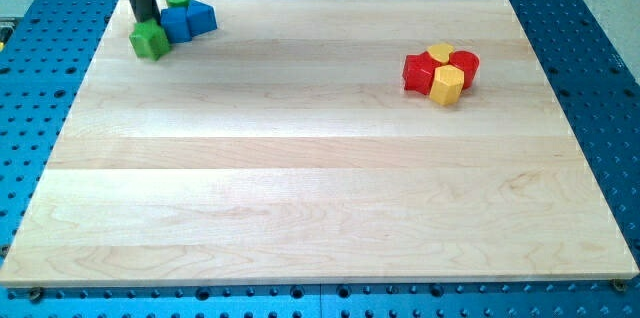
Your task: Slide the green circle horizontally to the right of the green star
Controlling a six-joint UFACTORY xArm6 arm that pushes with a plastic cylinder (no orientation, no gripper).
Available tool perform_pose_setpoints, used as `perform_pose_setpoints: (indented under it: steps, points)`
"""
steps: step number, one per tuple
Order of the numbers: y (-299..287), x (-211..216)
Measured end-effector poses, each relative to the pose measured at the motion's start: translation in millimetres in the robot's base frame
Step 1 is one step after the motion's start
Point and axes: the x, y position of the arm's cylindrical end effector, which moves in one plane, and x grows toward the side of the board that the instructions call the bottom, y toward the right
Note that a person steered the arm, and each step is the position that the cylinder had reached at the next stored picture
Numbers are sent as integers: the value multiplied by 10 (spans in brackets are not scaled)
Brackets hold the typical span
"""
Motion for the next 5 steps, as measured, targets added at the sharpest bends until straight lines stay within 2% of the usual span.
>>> perform_pose_setpoints:
  steps: [1, 2, 4, 5]
  points:
    - [-172, -100]
    - [-365, -489]
    - [284, -963]
    - [391, -949]
